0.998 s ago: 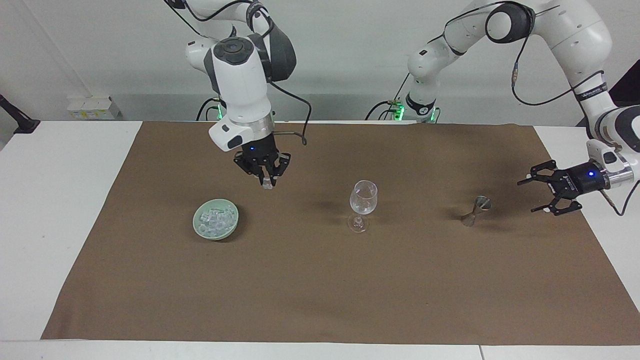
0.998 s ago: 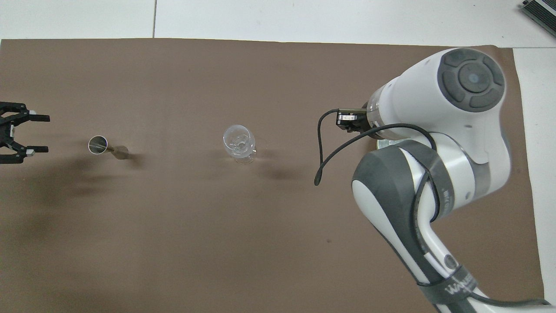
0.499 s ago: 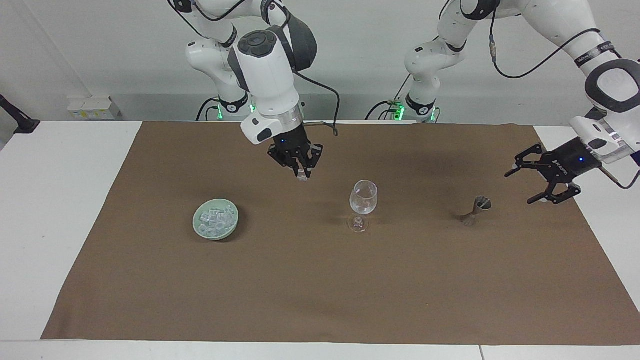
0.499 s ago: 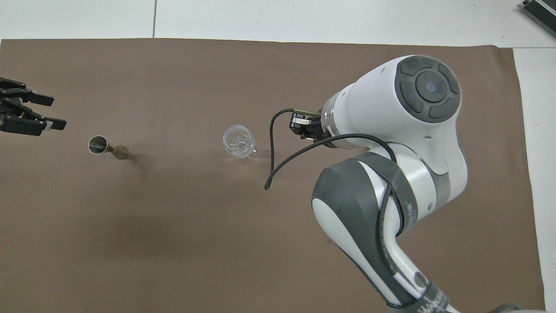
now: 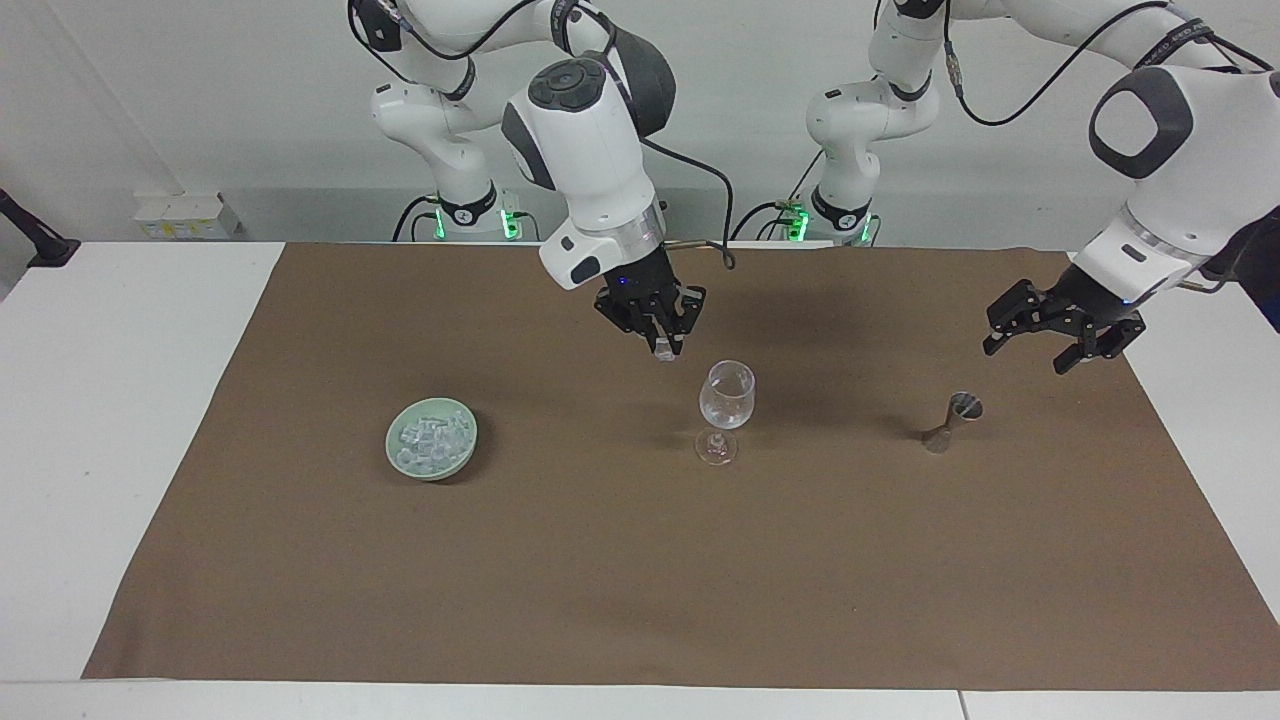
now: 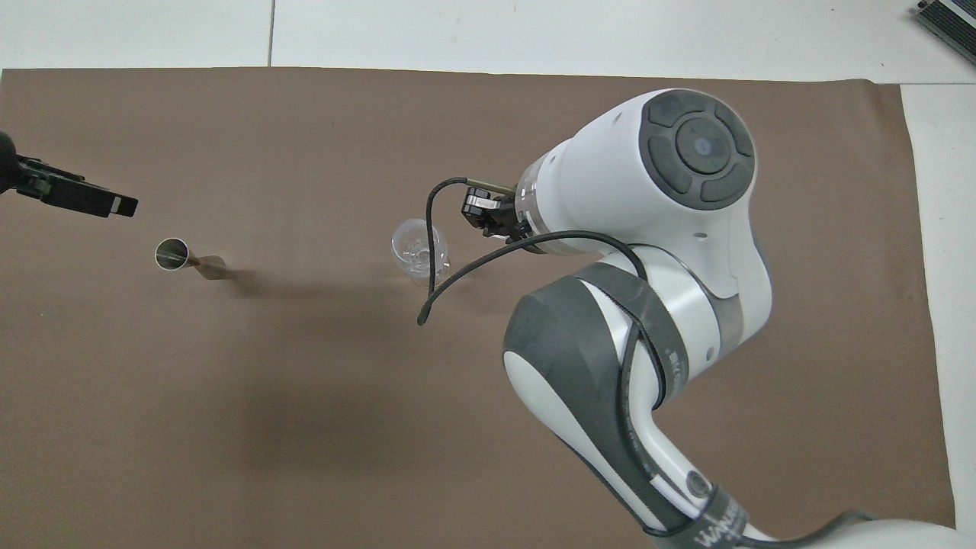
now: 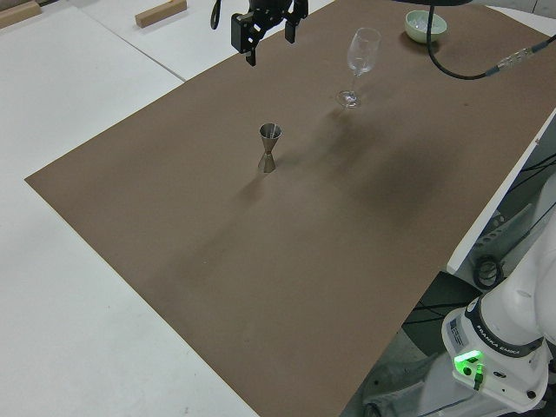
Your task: Pour wine and add ice with both arms
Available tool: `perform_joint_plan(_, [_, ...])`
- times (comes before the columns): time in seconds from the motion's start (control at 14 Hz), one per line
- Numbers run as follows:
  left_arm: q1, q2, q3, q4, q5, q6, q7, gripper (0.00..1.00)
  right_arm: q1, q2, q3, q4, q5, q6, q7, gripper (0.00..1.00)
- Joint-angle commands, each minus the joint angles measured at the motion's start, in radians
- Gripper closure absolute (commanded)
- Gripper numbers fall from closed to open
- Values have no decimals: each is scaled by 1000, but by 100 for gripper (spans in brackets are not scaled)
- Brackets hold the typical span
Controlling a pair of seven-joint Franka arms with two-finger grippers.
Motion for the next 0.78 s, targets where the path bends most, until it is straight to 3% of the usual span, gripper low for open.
perform_joint_plan(0.0, [-24, -28, 14, -25, 44, 6, -146, 0, -9, 18, 10, 27, 30, 36, 14, 100])
perform_joint_plan(0.71, [-30, -33, 9, -19, 47, -23, -153, 0, 63, 90, 14, 14, 74, 206, 104, 100])
